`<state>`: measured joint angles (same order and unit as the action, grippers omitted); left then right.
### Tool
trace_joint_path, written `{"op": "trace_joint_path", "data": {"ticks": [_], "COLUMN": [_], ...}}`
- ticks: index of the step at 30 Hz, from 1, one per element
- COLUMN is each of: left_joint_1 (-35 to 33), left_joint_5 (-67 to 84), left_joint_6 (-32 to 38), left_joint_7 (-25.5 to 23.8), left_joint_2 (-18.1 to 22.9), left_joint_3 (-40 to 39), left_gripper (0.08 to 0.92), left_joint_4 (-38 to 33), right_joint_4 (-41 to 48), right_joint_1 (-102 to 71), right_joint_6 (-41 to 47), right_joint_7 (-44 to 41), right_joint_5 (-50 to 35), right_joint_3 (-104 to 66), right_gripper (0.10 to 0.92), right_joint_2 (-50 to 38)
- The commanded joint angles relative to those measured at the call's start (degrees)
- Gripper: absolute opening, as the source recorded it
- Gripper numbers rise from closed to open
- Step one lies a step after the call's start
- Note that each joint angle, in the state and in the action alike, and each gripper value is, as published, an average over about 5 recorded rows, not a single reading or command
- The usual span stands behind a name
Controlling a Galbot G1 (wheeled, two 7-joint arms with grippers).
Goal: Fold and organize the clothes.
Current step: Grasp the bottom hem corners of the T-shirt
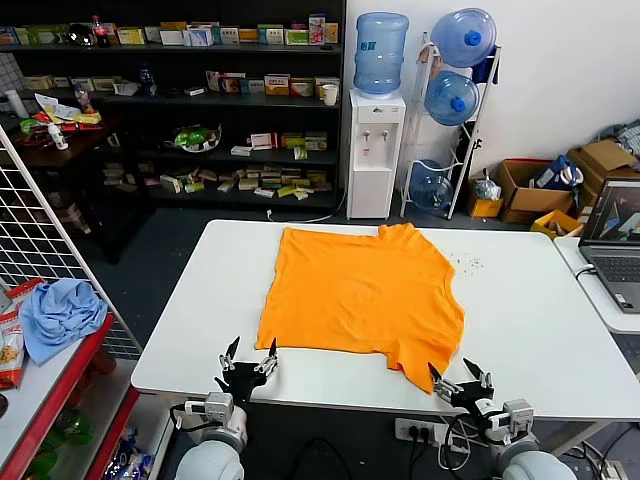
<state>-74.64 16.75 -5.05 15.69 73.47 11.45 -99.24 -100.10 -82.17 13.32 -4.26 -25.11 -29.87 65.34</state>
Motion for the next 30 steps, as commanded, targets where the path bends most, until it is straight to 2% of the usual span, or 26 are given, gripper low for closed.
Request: {"op": "trace_joint_path", "data": {"ticks": [1,7,14,17,19,30], "left_joint_1": [1.13,4.21,6.52,7.43,8.07,8.34], "left_joint_5": [1.26,1.82,3.4,4.11,4.42,4.17], "left_joint_6": [-3.23,-9.25,-10.88,-10.79,-10.62,-9.23], "left_joint_7": [0.95,1.92,2.75,2.79,2.88,3.37], "left_joint_2": [0.22,0.44,0.45,0.57,0.76,1.1], "left_joint_3": [-0.42,-1.43,-2.25,-2.46,-2.47,-2.91], "left_gripper": [0.823,0.823,0.823,0.811,0.775,0.455], "left_joint_4": [1.32,3.57,5.97,6.98,7.5,7.53], "right_joint_4": [1.03,2.55,2.95,2.77,2.7,1.39], "right_joint_1": [1.32,3.9,4.99,4.84,4.67,3.51], "right_joint_6": [0.28,1.12,1.82,1.99,2.02,2.58], "right_joint_7": [0.62,1.5,1.91,2.09,2.13,2.71], "right_joint_5": [-0.47,-1.22,-1.26,-1.34,-1.38,-2.26], "right_joint_3": [0.56,1.95,2.92,2.9,2.83,2.65], "right_gripper": [0.823,0.823,0.798,0.726,0.665,0.353], "right_joint_2": [0.13,1.01,1.67,1.66,1.65,1.67]}}
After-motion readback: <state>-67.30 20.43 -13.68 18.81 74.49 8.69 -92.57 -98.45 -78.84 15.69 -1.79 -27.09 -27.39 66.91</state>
